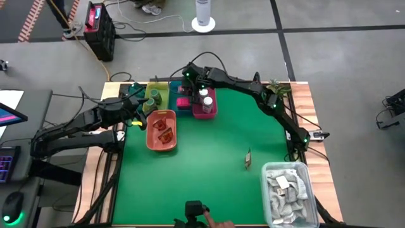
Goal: Sort spices by type
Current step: Put the red seasoning can into the blue bin
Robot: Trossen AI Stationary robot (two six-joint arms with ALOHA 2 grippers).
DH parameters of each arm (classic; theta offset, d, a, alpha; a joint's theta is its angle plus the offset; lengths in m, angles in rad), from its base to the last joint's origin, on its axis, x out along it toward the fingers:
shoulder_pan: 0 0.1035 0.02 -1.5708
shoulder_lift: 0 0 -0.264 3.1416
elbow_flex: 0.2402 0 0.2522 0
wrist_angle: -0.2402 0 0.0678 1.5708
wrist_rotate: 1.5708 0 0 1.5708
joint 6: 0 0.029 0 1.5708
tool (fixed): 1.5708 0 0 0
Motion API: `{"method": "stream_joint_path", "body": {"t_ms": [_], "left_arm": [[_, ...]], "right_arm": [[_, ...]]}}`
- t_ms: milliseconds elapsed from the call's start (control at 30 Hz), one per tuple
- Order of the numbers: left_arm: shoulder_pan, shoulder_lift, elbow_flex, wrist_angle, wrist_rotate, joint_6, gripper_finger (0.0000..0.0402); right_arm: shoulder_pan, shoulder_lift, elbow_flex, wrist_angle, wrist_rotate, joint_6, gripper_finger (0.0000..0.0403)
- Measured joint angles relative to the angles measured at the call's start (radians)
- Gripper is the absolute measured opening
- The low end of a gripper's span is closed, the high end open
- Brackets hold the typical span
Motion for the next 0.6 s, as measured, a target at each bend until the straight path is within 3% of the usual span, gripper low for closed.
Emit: {"method": "stream_joint_path", "body": {"t_ms": [600], "left_arm": [[-0.003, 0.0, 0.0, -0.003, 0.003, 0.002, 0.0251]], "right_arm": [[0.013, 0.071, 0.0, 0.066, 0.014, -0.003, 0.024]]}}
